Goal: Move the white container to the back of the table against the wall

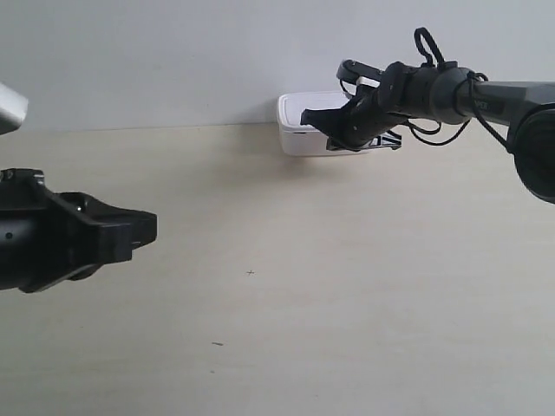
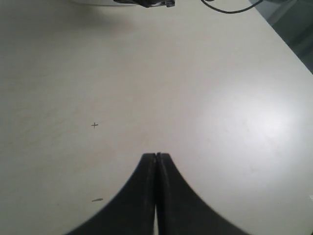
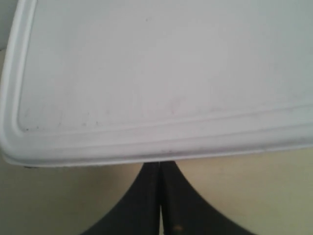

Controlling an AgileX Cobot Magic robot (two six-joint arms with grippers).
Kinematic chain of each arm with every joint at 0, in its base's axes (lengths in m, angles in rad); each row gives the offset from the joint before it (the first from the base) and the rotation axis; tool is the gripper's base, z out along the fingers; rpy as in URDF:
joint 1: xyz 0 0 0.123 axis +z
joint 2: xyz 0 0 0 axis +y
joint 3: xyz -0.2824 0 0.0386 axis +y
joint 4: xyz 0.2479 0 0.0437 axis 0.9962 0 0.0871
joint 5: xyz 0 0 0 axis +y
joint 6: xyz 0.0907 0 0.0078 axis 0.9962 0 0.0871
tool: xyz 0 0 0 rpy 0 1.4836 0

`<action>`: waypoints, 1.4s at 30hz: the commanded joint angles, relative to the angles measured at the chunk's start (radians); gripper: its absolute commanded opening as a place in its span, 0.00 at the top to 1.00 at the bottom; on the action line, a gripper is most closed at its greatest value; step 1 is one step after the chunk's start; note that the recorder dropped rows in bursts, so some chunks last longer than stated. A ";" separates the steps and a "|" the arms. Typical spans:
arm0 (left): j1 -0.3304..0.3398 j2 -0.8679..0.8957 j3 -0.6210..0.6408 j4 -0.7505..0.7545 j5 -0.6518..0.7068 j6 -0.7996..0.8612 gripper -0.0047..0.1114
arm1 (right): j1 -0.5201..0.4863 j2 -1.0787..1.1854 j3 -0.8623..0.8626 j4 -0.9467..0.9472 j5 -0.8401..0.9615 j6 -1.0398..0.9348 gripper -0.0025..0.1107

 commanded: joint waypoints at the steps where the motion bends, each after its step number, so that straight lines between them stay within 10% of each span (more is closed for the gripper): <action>1: -0.006 -0.063 0.033 0.024 0.007 0.004 0.96 | 0.002 -0.003 -0.011 -0.010 -0.019 0.014 0.98; 21: -0.006 -0.253 0.121 0.080 0.002 0.000 0.96 | 0.083 -0.105 0.100 -0.303 0.134 0.233 0.98; 42: -0.006 -0.930 0.320 0.079 0.242 -0.178 0.96 | 0.117 -0.944 1.076 -0.434 -0.300 0.402 0.98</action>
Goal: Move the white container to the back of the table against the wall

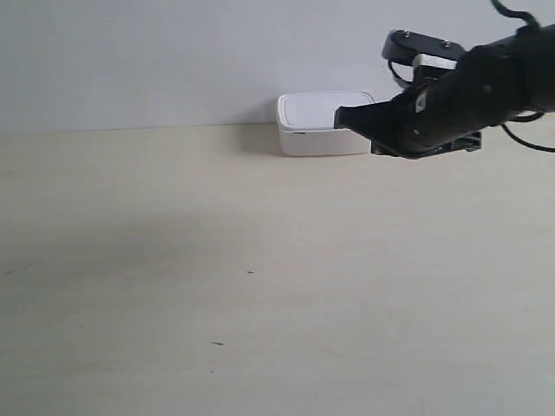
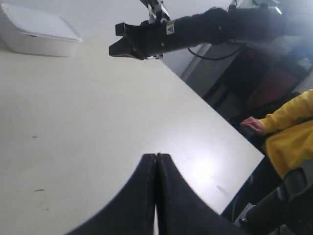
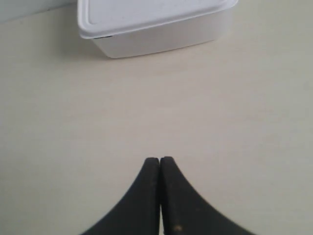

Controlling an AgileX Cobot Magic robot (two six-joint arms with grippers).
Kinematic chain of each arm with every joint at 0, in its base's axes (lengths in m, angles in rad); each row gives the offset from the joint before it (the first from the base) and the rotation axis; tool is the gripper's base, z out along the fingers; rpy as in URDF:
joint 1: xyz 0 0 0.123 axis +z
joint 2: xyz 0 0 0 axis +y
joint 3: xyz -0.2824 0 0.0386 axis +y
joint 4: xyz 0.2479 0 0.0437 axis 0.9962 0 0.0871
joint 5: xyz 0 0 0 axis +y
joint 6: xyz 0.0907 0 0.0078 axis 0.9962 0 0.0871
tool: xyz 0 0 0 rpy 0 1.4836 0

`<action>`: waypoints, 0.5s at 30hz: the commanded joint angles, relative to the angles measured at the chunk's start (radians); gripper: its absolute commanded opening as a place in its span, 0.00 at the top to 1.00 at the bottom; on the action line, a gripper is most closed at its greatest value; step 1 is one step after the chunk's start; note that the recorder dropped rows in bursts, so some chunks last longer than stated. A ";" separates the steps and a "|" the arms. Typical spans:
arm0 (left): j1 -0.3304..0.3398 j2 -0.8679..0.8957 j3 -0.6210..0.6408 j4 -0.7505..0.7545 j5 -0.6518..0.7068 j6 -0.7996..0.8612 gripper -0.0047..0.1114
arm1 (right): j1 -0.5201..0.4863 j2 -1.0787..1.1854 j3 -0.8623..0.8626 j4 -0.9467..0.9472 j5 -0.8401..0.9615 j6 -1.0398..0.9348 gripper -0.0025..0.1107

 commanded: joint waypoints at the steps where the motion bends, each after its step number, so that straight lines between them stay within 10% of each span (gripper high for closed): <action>1: -0.006 -0.121 0.005 0.010 0.071 -0.016 0.96 | 0.020 -0.219 0.188 -0.009 -0.082 0.002 0.98; 15: -0.004 -0.215 0.005 -0.018 0.235 -0.072 0.96 | 0.062 -0.962 0.551 -0.013 -0.071 -0.004 0.98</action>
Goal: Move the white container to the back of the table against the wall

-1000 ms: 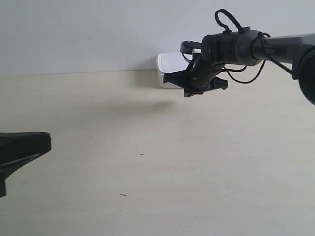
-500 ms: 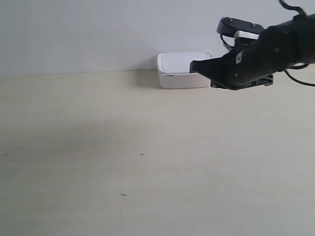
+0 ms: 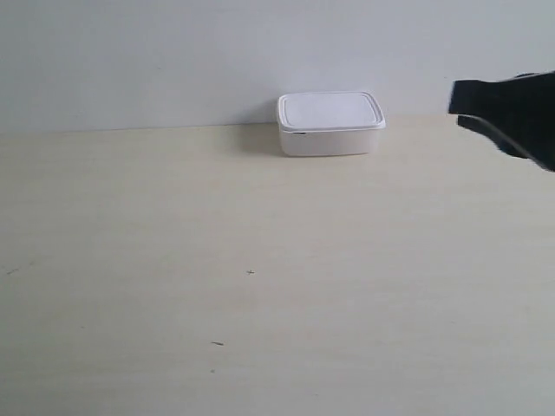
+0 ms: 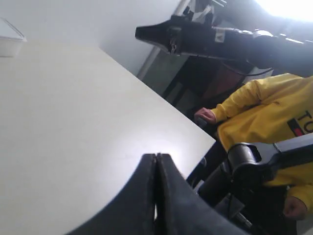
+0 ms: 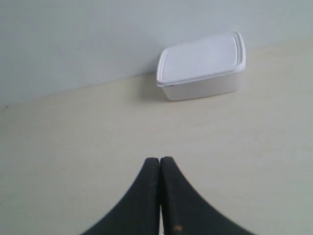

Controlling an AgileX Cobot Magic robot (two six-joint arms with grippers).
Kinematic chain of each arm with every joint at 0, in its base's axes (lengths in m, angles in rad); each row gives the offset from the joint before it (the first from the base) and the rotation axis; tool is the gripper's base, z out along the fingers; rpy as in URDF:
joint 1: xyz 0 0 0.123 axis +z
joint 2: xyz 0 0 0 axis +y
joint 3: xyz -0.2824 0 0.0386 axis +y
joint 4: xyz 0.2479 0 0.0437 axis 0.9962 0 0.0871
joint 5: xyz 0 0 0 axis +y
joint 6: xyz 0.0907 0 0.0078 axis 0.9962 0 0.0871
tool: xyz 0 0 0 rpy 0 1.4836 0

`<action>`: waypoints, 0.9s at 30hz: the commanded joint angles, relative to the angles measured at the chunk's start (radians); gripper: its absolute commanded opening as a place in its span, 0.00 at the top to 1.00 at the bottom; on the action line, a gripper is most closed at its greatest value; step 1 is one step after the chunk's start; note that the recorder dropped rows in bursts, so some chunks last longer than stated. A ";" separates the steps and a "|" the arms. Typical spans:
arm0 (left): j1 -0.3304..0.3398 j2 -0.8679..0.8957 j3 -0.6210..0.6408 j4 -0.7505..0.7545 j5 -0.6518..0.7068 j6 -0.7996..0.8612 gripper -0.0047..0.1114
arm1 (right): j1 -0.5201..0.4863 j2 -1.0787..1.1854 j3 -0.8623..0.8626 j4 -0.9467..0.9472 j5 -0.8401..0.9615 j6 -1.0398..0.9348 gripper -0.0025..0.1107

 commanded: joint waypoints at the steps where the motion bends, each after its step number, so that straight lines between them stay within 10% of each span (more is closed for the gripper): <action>1: -0.004 -0.004 0.004 -0.004 0.023 -0.012 0.96 | 0.002 -0.226 0.070 -0.013 0.042 -0.006 0.98; 14: 0.103 -0.004 0.170 0.034 -0.480 0.002 0.96 | 0.002 -0.651 0.108 -0.013 0.340 -0.106 0.98; 27: 0.117 -0.004 0.238 0.060 -0.550 0.138 0.96 | 0.002 -0.741 0.131 0.109 0.449 -0.202 0.98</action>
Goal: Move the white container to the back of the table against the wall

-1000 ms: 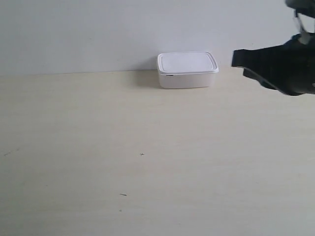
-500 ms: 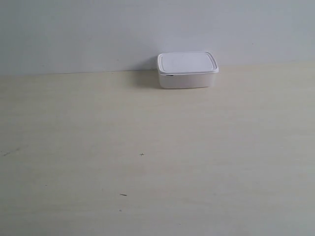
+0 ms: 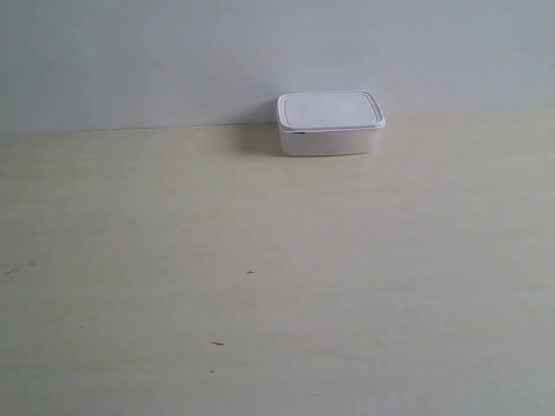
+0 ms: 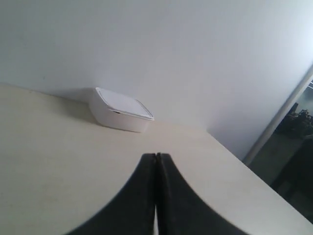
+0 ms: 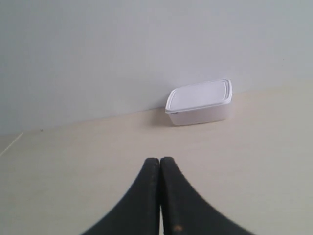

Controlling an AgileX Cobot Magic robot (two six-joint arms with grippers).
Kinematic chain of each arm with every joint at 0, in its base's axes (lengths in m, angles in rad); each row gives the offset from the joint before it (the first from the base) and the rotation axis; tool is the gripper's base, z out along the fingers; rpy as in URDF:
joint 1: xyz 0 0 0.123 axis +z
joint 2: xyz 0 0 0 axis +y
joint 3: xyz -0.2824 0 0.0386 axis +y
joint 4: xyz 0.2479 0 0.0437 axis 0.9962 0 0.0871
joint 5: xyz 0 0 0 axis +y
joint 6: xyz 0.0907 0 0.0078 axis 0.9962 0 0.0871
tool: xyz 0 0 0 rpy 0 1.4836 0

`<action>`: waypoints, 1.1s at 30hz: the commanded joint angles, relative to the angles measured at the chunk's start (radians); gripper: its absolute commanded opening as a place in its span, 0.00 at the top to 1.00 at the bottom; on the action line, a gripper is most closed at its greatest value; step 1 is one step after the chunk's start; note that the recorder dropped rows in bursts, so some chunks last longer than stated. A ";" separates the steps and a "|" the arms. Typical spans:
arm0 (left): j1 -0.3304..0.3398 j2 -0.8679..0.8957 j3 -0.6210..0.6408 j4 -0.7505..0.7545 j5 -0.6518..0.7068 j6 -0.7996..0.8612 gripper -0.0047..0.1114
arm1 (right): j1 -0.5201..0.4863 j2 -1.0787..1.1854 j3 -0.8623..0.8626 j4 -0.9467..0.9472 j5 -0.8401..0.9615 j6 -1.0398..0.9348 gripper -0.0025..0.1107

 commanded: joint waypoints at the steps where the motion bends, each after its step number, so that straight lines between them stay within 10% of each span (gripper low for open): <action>1: 0.002 -0.005 0.003 0.033 -0.010 0.094 0.96 | 0.002 -0.004 0.033 0.056 0.043 -0.081 0.98; 9: 0.002 -0.005 0.003 0.035 0.185 0.242 0.96 | 0.002 -0.016 0.138 0.101 -0.014 -0.079 0.98; 16: -0.004 -0.005 0.003 -0.266 0.336 0.196 0.96 | 0.002 -0.014 0.146 0.111 -0.057 -0.141 0.98; 33: -0.002 -0.005 0.003 0.079 0.085 0.291 0.96 | 0.002 -0.014 0.146 0.186 -0.079 -0.139 0.98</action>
